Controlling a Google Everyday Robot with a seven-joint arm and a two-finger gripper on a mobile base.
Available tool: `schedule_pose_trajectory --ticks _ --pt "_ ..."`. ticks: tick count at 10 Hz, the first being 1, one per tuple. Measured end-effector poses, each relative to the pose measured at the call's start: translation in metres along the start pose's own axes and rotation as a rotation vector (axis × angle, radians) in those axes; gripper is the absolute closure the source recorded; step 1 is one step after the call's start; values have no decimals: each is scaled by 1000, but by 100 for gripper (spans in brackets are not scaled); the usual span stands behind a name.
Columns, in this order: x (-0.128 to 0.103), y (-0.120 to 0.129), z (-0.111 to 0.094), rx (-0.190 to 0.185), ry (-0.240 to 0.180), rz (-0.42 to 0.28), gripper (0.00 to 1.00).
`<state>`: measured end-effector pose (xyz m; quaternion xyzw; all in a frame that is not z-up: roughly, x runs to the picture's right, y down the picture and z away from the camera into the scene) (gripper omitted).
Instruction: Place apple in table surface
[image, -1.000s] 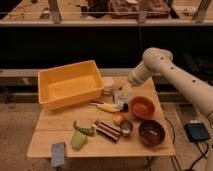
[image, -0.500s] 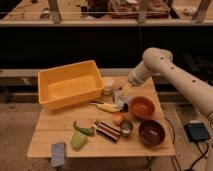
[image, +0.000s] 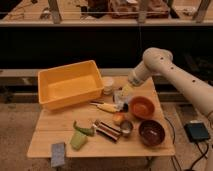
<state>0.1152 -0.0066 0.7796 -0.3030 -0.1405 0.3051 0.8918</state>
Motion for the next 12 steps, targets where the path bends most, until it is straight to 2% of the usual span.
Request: schedule_pose_trajectory --ticks 2,6,10,12 --pt "3 12 2 -1 12 11 22" --pt "32 61 8 22 32 24 22" --pt "31 66 10 22 40 20 22" --pt "30 74 22 25 111 26 22"
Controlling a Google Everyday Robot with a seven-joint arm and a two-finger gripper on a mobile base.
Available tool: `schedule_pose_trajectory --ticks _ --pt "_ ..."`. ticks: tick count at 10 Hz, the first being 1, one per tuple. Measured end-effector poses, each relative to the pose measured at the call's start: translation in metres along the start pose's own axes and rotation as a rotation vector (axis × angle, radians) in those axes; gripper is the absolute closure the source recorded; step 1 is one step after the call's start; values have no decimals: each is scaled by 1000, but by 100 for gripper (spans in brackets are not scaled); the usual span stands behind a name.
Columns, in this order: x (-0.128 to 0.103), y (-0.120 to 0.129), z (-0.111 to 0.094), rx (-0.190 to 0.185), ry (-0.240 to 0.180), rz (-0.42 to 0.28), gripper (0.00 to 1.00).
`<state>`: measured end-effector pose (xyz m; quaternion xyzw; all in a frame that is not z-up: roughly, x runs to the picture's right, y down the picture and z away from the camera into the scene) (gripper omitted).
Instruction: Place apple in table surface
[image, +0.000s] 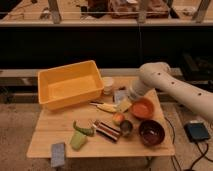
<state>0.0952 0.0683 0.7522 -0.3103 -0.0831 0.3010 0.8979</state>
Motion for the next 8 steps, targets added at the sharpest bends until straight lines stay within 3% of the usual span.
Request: schedule_pose_trajectory --ticks 2,4,6,8 --pt "-7 16 32 7 105 21 22" --pt "0 24 58 13 175 57 22" --pt "10 25 80 8 229 102 22" --pt "25 20 88 11 279 142 22"
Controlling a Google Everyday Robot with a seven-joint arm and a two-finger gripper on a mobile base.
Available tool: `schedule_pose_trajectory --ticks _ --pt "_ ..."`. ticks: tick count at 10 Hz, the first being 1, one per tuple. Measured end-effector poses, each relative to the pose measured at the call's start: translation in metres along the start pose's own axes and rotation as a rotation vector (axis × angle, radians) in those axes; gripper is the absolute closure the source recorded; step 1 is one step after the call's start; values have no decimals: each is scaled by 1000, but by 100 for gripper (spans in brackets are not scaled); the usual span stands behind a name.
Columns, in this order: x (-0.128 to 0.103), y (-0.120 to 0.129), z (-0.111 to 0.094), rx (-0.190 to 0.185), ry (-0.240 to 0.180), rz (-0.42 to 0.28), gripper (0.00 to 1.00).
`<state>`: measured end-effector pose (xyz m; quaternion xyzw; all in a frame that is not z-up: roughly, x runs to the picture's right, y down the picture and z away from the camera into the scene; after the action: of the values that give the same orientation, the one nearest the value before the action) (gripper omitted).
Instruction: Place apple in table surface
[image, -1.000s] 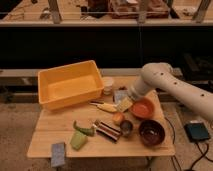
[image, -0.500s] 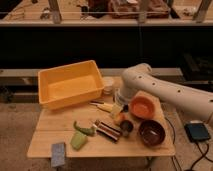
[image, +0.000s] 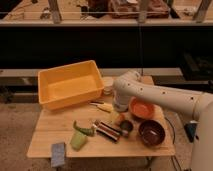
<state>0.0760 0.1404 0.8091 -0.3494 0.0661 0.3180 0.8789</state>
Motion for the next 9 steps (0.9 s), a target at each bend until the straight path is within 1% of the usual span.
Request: schedule_pose_trajectory --ticks 1,2,3,5,7,9 --pt "4 -3 4 4 19 19 22" --pt "4 -4 7 5 25 30 22" --pt "7 -6 14 0 28 50 22" --pt "9 -13 25 -2 18 74 22" --pt "5 -14 40 9 22 91 22" --pt "6 -15 48 19 25 100 22"
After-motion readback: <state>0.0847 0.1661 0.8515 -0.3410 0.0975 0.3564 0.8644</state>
